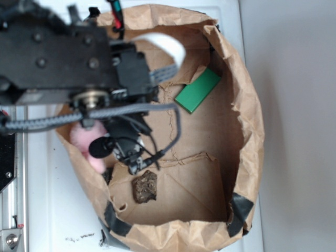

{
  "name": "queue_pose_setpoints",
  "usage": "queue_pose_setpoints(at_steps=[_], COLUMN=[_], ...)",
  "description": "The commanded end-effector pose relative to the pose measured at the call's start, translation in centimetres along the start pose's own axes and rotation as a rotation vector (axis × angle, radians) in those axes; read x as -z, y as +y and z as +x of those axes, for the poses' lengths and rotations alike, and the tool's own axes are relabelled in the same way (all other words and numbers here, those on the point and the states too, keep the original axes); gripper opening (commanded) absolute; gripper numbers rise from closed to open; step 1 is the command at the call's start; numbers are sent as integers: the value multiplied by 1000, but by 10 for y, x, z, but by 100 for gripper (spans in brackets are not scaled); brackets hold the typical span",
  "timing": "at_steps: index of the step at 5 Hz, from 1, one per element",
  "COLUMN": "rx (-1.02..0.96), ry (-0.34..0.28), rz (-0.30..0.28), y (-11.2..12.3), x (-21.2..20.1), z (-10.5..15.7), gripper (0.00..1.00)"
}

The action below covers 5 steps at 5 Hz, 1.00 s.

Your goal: Grab the pink bunny.

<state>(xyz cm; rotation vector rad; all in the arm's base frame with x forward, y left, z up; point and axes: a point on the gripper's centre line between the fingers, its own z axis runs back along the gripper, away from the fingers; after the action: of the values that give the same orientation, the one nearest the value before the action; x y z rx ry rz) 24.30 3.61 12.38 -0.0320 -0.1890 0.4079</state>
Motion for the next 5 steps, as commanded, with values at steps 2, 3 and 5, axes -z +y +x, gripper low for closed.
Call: queue_pose_setpoints(at_steps=[2, 3, 5], rx=[269, 338, 392], ry=[-194, -153, -70], rz=[11, 77, 6], y=[-1, -13, -25], x=[-59, -57, -57], z=[58, 67, 67], gripper=[0, 0, 0])
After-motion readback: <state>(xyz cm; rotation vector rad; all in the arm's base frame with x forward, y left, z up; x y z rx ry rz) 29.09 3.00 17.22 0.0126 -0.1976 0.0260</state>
